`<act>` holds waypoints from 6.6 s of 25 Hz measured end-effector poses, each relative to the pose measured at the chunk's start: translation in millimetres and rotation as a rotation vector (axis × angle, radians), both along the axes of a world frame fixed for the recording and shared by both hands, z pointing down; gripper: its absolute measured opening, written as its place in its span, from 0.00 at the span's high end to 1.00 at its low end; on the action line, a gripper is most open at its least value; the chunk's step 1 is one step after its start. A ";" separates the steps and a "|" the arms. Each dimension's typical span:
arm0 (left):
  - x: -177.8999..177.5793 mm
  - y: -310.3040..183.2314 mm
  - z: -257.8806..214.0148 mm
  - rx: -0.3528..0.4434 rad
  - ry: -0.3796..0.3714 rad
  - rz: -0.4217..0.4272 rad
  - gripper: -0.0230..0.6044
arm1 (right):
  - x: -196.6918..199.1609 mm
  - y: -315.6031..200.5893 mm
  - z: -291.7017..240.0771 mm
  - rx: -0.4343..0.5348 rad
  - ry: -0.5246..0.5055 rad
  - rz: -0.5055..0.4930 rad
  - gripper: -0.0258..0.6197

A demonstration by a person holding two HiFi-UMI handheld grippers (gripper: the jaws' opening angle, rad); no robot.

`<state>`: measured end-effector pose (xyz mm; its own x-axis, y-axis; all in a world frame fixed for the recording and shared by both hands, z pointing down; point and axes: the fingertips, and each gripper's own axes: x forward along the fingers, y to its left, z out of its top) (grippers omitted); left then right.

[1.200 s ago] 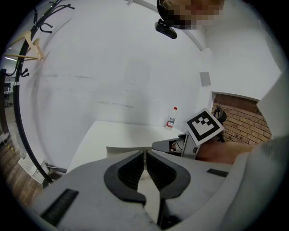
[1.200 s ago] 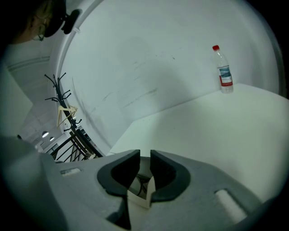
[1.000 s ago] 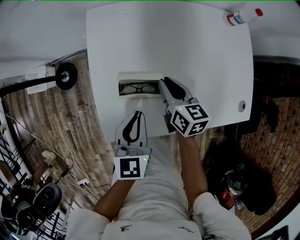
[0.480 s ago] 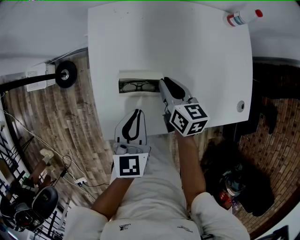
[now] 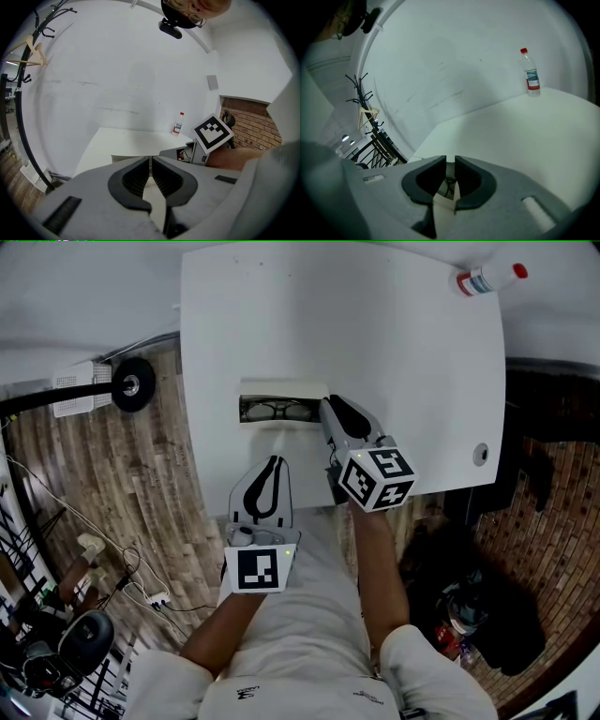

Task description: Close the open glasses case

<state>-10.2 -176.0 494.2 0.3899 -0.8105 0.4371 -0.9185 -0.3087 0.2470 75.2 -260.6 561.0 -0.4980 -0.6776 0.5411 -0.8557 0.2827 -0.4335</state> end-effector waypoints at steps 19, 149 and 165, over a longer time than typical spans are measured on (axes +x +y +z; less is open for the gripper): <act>-0.3 6.3 -4.6 0.011 0.000 -0.008 0.94 | -0.2 11.6 -0.4 -0.006 0.007 -0.002 0.88; -5.7 26.5 -12.4 0.026 0.013 -0.003 0.94 | 2.0 62.4 20.8 -0.053 0.098 -0.007 0.89; -12.9 23.9 -89.8 0.120 0.007 -0.017 0.94 | 1.4 87.9 -98.7 0.097 0.063 0.014 0.97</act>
